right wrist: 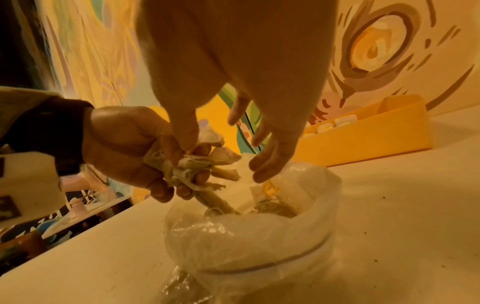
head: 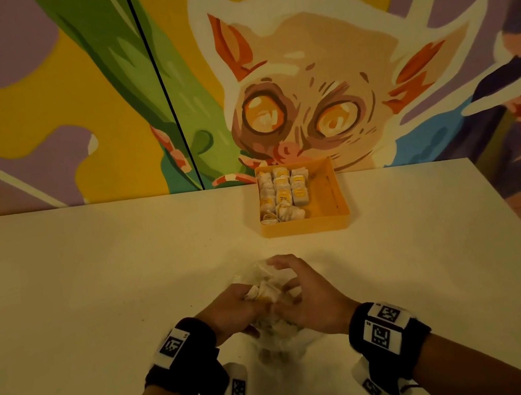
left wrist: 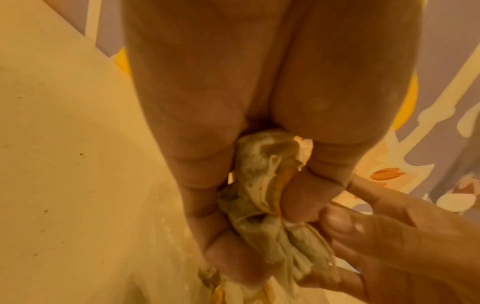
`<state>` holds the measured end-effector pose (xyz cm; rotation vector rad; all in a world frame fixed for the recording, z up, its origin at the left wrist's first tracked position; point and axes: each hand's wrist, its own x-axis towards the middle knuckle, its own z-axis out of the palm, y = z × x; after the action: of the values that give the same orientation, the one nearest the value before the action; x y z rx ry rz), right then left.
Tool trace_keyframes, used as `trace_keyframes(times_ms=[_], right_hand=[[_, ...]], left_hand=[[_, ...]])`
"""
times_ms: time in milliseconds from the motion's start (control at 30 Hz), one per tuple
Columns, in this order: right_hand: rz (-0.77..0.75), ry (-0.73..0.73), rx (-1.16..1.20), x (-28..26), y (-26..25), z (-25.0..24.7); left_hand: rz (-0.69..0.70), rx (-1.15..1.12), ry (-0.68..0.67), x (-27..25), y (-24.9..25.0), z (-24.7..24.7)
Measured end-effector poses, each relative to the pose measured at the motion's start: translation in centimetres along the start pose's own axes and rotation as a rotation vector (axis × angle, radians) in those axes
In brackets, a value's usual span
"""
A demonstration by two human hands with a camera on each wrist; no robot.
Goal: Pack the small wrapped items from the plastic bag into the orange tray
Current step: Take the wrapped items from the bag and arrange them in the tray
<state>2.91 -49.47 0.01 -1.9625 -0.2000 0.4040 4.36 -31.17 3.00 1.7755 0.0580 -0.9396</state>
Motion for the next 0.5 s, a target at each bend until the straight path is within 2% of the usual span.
trace_keyframes(times_ms=[100,167,267,400,500], right_hand=[[-0.075,-0.098,0.089,0.4,-0.1,0.2],[-0.098,-0.04,0.097,0.8,-0.3,0.5],[-0.053,0.091,0.12,1.1,-0.5,0.3],[0.02,0.15,0.17,1.3,-0.5,0.2],[0.102,0.218,0.282,1.6,-0.9,0.4]], left_hand=[[0.01,0.022,-0.037,-0.2,0.7,0.0],[0.017,0.011,-0.022,-0.3,1.0,-0.1],[0.053,-0.063,0.026,-0.5,0.9,-0.3],[0.053,-0.341,0.137,-0.2,0.0,-0.7],[0.002,-0.664,0.162,-0.2,-0.4,-0.3]])
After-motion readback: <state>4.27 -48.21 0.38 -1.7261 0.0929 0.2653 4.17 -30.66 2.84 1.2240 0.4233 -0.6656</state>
